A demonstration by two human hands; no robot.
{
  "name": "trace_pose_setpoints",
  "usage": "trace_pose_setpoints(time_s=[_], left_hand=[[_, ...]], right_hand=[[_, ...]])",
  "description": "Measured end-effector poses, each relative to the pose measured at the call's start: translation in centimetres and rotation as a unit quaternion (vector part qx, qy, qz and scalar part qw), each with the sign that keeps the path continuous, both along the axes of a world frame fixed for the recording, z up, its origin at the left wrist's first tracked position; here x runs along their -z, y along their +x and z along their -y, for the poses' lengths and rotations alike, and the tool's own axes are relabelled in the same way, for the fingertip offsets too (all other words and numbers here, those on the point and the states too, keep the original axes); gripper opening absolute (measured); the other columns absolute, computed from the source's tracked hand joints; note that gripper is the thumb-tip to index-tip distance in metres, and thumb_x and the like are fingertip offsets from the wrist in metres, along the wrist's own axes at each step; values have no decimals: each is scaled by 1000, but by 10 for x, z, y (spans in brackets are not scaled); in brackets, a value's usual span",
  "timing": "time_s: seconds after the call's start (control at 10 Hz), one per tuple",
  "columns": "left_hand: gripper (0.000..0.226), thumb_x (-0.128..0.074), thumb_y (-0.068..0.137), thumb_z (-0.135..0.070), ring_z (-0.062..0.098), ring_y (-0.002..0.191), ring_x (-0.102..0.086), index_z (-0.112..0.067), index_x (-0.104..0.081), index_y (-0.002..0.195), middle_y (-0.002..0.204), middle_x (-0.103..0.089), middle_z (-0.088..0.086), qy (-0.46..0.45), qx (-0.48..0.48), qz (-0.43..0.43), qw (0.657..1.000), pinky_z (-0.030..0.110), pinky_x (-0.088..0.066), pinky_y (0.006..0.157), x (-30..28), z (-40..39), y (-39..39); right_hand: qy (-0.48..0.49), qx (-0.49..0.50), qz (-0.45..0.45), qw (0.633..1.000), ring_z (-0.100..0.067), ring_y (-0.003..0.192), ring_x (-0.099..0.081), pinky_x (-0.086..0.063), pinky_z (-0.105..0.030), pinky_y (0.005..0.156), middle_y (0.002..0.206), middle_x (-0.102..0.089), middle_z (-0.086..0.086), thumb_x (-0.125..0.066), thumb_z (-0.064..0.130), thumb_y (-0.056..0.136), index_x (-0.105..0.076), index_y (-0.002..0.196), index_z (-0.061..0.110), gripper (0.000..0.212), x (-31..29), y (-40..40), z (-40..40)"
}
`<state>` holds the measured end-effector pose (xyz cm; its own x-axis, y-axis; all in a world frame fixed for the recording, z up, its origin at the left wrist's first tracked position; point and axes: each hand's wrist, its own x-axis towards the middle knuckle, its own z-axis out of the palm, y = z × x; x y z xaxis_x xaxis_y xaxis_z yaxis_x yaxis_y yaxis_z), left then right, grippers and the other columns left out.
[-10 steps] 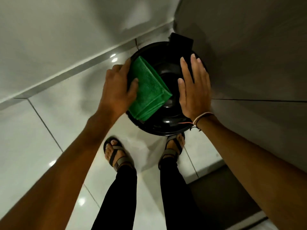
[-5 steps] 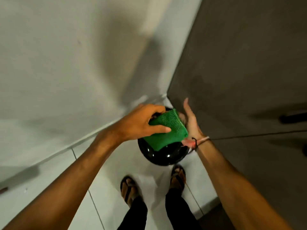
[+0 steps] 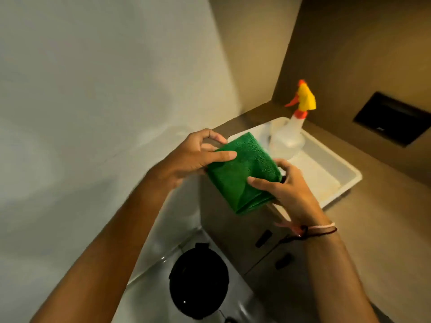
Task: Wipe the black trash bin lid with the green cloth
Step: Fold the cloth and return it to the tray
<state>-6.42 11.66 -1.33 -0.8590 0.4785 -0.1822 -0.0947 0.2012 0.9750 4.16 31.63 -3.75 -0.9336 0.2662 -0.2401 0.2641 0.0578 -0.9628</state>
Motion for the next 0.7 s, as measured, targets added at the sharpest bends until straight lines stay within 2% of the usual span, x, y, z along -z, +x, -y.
trace_pose_setpoints(time_s=[0.1, 0.2, 0.3, 0.4, 0.5, 0.6, 0.7], left_hand=[[36, -79, 82, -2, 19, 90, -74, -21, -64, 108, 105, -75, 13, 27, 42, 35, 998, 29, -64, 65, 9, -51, 0], [34, -77, 80, 3, 20, 87, -64, -19, -67, 104, 94, -67, 8, -37, 33, -50, 998, 32, -57, 68, 33, -108, -1], [32, -77, 79, -5, 25, 94, -63, -18, -71, 107, 105, -69, 9, -175, 25, -195, 965, 33, -55, 83, 59, -149, -5], [34, -74, 86, -8, 30, 107, -65, -20, -66, 116, 120, -65, 17, -233, 67, -256, 936, 41, -57, 95, 76, -166, -1], [36, -73, 90, -10, 32, 112, -67, -15, -62, 123, 124, -66, 18, -279, 108, -296, 907, 42, -59, 96, 82, -170, 5], [36, -68, 95, -15, 34, 113, -65, -11, -59, 129, 126, -66, 19, -376, 159, -326, 853, 46, -57, 97, 82, -169, 5], [38, -65, 97, -26, 32, 116, -62, -7, -62, 130, 129, -67, 18, -423, 194, -349, 814, 47, -54, 101, 65, -158, 13]], right_hand=[[139, 38, 51, 988, -35, 99, -76, -65, -53, 91, 112, -75, -19, -85, 9, 86, -60, 120, 13, 43, -6, 3, -54], [267, 42, 82, 959, -34, 100, -71, -60, -46, 96, 113, -74, -17, -84, 16, 88, -68, 120, 9, 36, 2, -1, -92], [377, 7, 110, 920, -35, 106, -67, -54, -42, 95, 119, -73, -21, -84, 22, 89, -69, 124, 1, 44, 16, -8, -113], [447, -18, 142, 883, -40, 117, -65, -56, -48, 100, 125, -70, -23, -81, 25, 90, -66, 124, 3, 43, 28, -14, -124], [514, -63, 161, 840, -37, 115, -65, -58, -47, 96, 124, -68, -18, -79, 29, 91, -63, 122, 8, 40, 34, -16, -122], [553, -98, 192, 805, -33, 116, -65, -57, -44, 96, 125, -67, -14, -78, 33, 91, -60, 124, 12, 44, 38, -19, -116], [586, -102, 192, 780, -32, 117, -64, -58, -45, 97, 125, -67, -12, -77, 37, 91, -60, 123, 13, 43, 27, -15, -106]])
